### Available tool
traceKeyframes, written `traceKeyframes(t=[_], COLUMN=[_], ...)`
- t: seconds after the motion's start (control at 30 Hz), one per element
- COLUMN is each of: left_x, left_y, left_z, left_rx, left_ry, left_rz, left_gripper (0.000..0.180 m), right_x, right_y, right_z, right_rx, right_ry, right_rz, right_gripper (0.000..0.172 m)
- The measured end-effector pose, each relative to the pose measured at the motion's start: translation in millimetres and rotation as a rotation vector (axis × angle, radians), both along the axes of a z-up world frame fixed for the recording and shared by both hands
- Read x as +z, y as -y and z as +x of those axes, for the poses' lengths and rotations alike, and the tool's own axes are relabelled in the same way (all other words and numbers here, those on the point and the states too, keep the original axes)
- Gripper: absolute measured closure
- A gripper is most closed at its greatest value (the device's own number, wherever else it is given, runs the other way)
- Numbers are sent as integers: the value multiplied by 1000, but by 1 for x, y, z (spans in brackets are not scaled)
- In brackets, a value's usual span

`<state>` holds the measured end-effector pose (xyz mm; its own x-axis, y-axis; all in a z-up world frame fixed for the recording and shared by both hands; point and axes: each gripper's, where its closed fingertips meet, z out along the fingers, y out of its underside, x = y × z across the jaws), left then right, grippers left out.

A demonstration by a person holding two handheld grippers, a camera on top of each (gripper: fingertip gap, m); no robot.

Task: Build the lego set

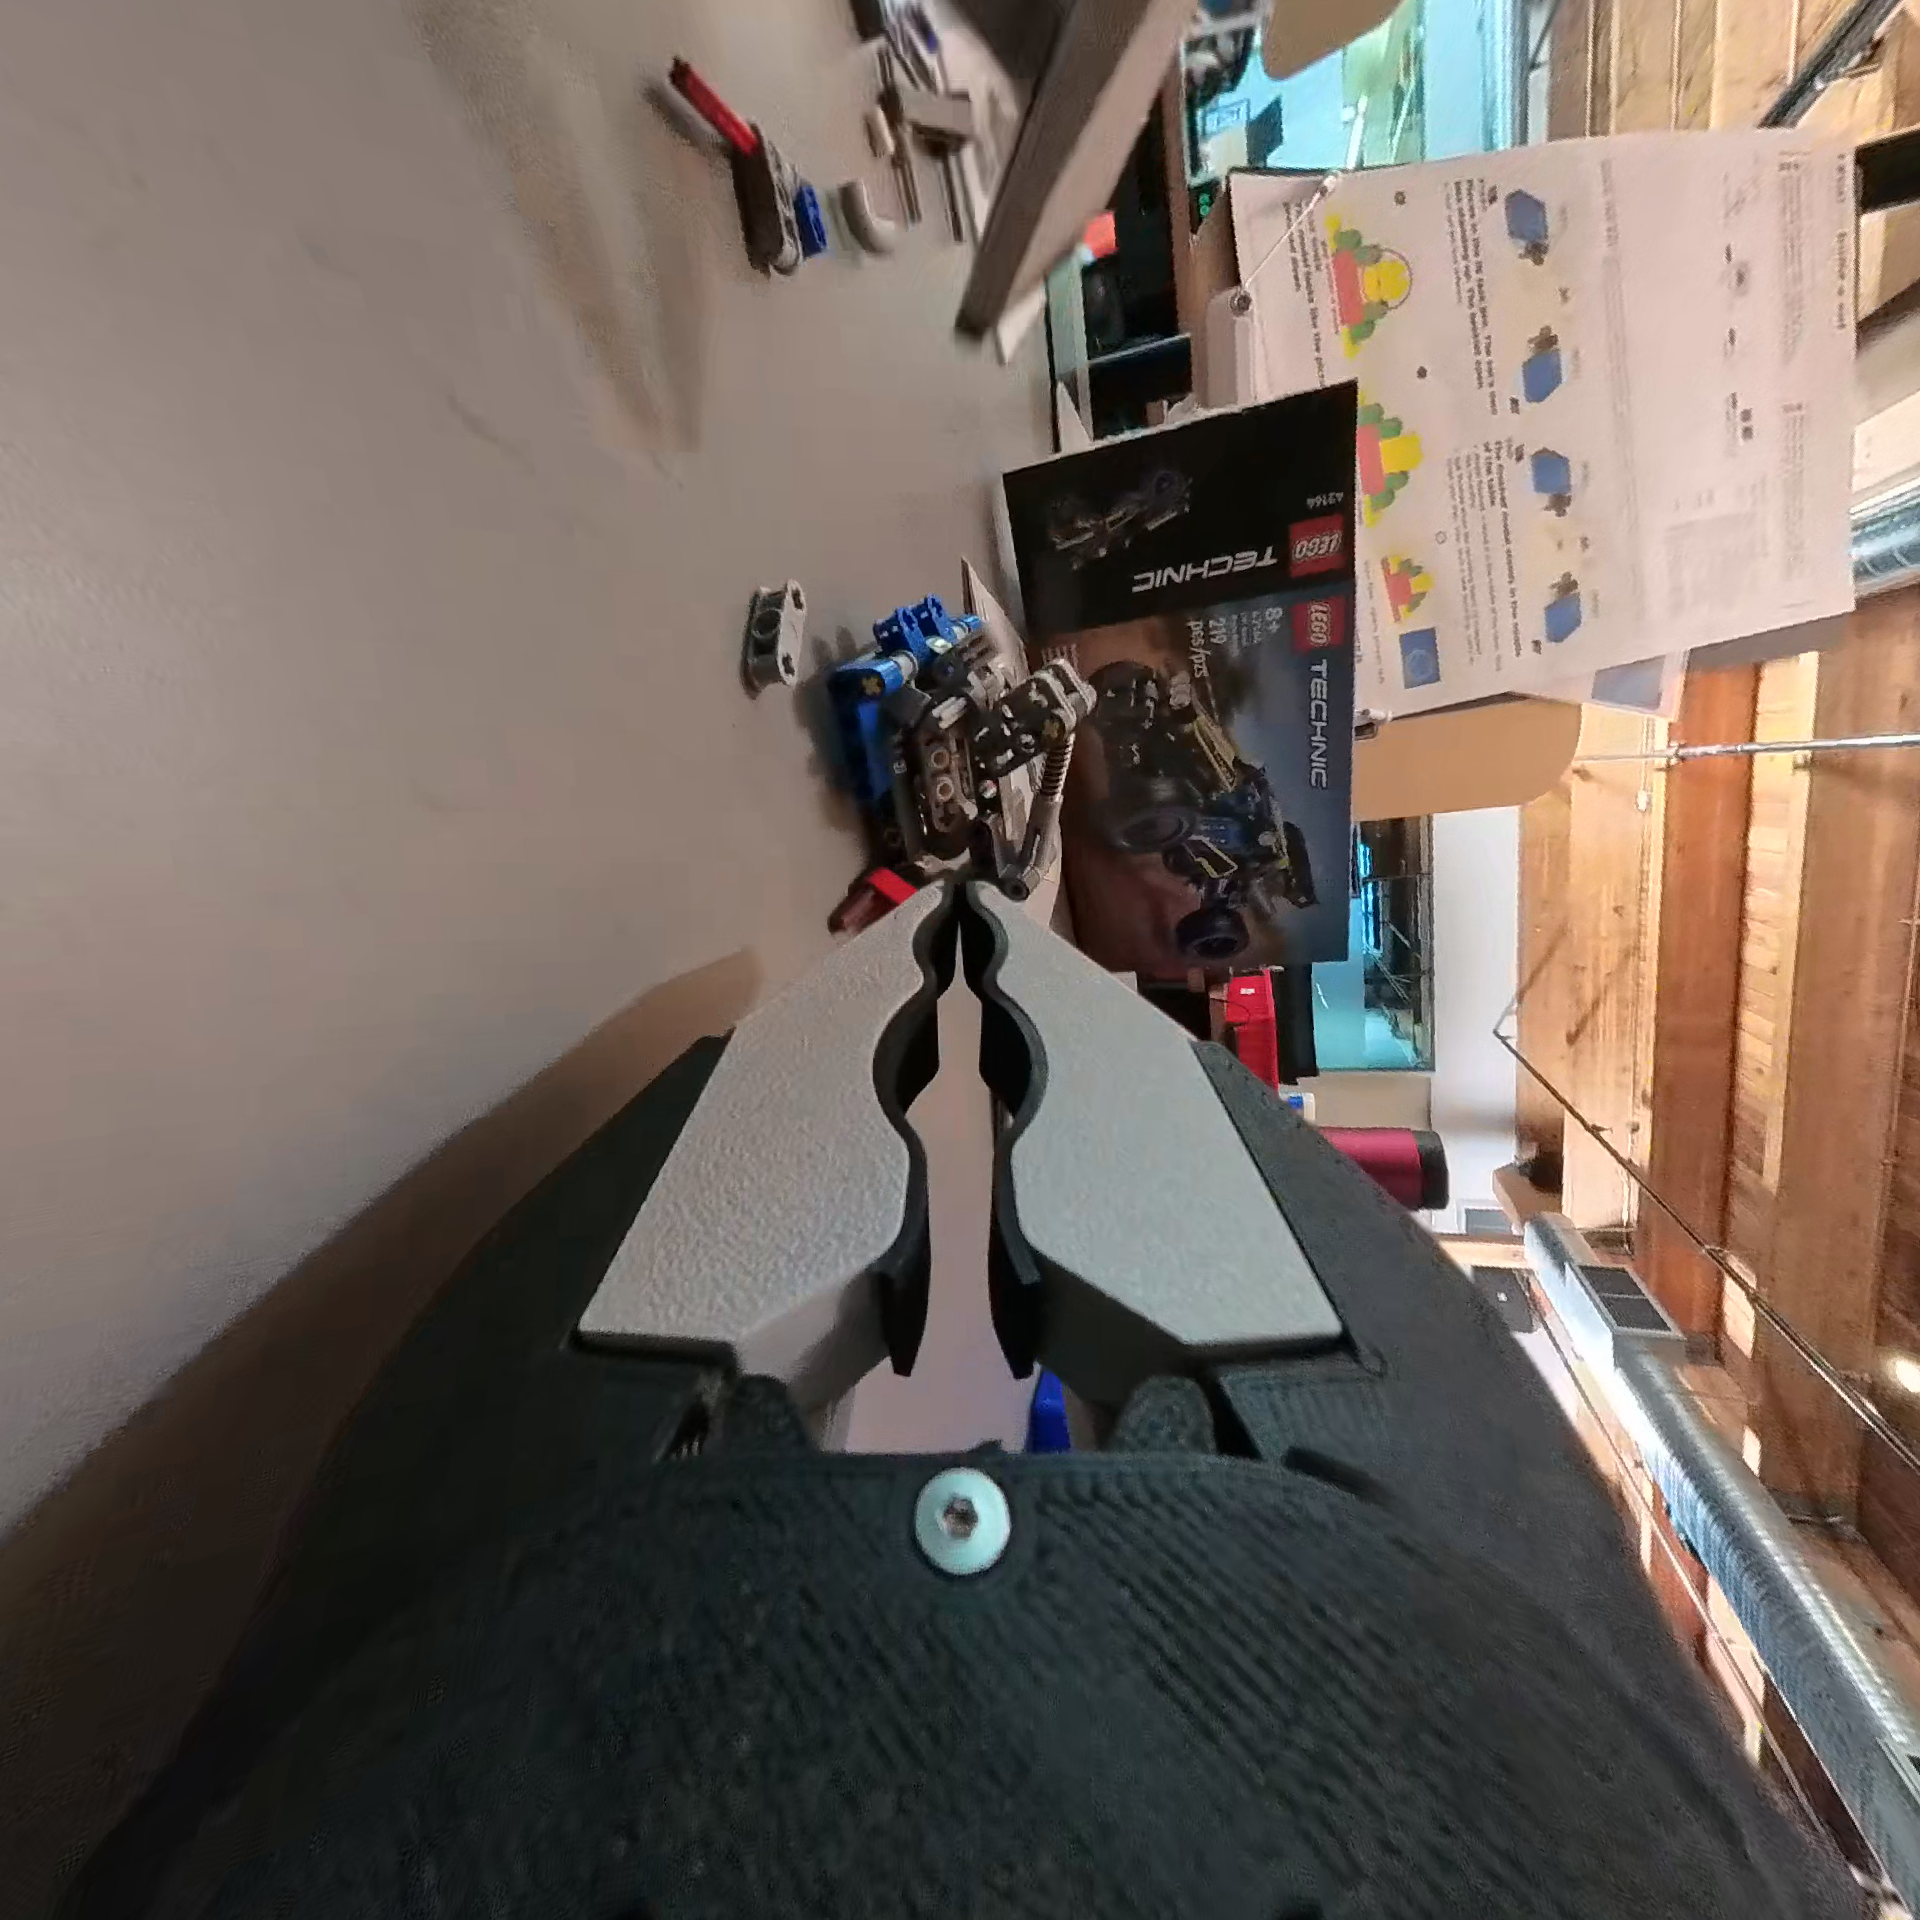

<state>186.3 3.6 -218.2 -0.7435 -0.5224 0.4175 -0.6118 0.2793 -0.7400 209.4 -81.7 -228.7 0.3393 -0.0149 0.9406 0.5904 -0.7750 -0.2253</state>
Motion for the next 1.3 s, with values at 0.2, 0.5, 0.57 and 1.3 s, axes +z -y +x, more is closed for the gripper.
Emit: traceKeyframes(t=[0.2, 0.5, 0.57, 1.3], left_x=[-7, -51, -52, 16], left_y=[-111, -101, -97, 56], left_z=[49, 69, 71, -30], left_rx=[203, 174, 201, -400], left_ry=[309, 150, 112, -113], left_rz=[428, 539, 491, -68], left_gripper=[159, 159, 174, 176], right_x=[-7, -11, -12, 27], right_y=[0, -3, -1, -43], right_z=[9, 9, 7, -43], right_rx=[-28, -32, -33, 294], right_ry=[5, -59, -71, -250], right_rz=[-16, -49, -46, 73], right_gripper=[172, 172, 172, 166])
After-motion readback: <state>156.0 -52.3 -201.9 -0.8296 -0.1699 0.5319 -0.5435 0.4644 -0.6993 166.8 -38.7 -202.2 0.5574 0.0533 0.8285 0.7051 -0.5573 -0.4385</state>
